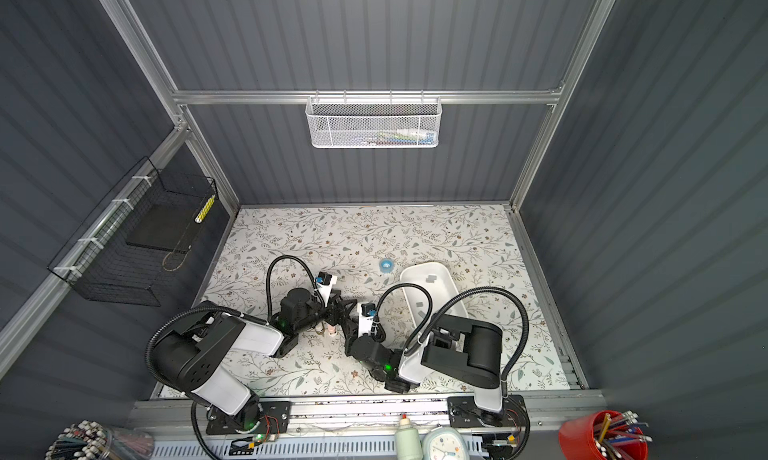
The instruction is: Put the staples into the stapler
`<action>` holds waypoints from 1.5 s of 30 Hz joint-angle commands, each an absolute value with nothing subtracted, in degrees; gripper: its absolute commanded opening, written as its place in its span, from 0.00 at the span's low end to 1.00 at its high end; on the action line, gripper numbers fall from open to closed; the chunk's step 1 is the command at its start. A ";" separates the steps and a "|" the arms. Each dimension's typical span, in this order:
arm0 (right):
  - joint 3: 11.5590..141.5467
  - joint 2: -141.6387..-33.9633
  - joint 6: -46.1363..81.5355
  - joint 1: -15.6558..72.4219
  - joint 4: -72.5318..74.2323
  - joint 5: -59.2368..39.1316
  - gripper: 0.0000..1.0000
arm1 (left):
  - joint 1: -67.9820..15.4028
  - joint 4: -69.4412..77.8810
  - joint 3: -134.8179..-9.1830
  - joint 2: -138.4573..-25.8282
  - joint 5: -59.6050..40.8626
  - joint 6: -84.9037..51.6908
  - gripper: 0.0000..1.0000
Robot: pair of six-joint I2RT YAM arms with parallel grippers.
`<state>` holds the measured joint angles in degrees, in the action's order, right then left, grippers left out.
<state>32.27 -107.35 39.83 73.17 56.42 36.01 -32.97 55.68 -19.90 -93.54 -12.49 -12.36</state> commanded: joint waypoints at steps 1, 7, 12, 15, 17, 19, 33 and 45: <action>29.24 -113.16 40.05 73.74 41.70 32.26 0.20 | -33.49 56.59 -20.33 -96.03 -12.18 -11.34 0.76; 28.83 -112.45 39.60 73.74 42.32 32.83 0.20 | -33.49 56.72 -20.32 -96.04 -11.70 -11.23 0.76; 30.43 -107.68 36.81 73.66 38.60 33.71 0.26 | -33.48 52.52 -21.06 -92.67 -10.15 -12.51 0.77; 33.02 -102.13 34.13 73.32 32.30 35.08 0.33 | -33.49 46.88 -22.95 -89.40 -6.93 -13.25 0.82; 35.51 -97.67 32.16 72.71 26.51 36.18 0.40 | -33.49 41.62 -24.75 -85.74 -3.97 -13.77 0.85; 38.69 -93.67 30.31 72.35 20.36 37.64 0.47 | -33.48 36.05 -26.60 -81.96 -1.06 -14.40 0.91; 51.23 -61.57 40.12 48.95 -27.07 38.40 0.67 | -33.40 -2.25 -43.69 -63.79 22.26 -20.89 1.00; 32.09 -67.18 4.64 11.84 18.16 39.40 0.99 | -22.19 13.01 -35.27 -72.31 41.29 -9.56 1.00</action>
<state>35.64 -60.45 16.53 12.93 4.08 37.82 -26.28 8.58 -38.92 -70.54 36.77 -11.97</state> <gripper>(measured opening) 0.986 0.996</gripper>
